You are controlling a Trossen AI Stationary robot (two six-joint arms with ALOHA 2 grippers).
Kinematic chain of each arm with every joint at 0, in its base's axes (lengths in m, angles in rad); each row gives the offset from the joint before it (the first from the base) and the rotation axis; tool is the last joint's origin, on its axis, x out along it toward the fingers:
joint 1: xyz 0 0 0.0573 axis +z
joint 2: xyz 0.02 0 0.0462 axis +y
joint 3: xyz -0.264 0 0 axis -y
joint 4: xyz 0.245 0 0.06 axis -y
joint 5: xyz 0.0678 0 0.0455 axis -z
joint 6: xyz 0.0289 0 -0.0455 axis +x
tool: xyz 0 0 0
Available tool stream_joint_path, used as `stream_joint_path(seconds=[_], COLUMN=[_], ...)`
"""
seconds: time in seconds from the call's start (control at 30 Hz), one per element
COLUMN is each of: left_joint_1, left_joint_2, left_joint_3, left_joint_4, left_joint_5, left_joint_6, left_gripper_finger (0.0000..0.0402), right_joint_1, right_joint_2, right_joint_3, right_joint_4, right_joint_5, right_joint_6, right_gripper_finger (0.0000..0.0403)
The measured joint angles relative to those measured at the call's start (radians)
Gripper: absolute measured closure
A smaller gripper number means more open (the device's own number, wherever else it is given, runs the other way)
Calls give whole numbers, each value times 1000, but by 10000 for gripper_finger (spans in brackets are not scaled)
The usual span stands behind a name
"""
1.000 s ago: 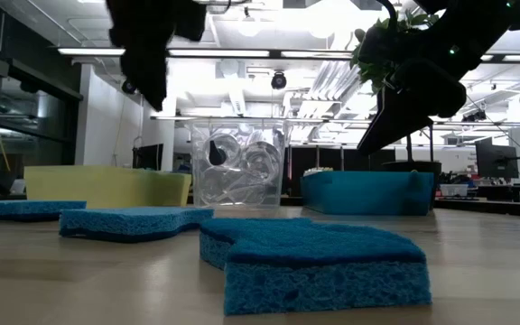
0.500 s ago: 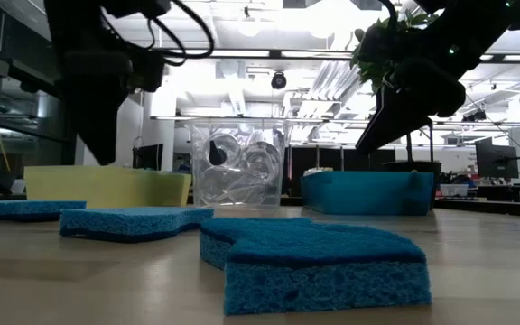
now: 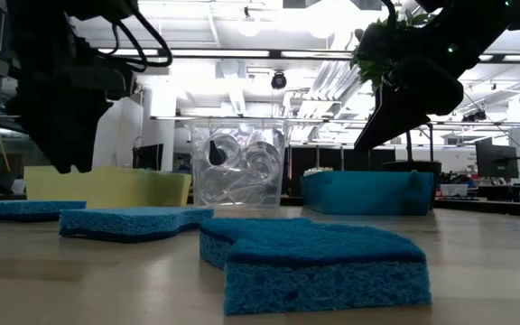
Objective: Pick & Place Kitchen Sink Supplies
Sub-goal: Put the blue sponge into the yellow bin
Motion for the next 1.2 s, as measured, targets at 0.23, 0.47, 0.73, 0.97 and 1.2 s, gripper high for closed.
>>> stream_joint_path(seconds=[0.23,0.47,0.73,0.97,1.2], left_joint_1=[-39,-50,-50,-49,-49], left_joint_2=[0,63,157,202,212], left_joint_3=[0,0,0,2,2], left_joint_4=[17,40,55,58,59], left_joint_5=[-1,54,98,97,95], left_joint_6=[-42,-46,-45,-46,-60], left_gripper_finger=[145,145,145,162,244], right_joint_1=[0,0,0,0,0], right_joint_2=[0,0,0,0,0], right_joint_3=[0,0,0,0,0], right_joint_4=[16,18,28,32,33], right_joint_5=[0,-1,-2,-4,-4], right_joint_6=[0,0,0,0,0], right_gripper_finger=[176,176,176,176,176])
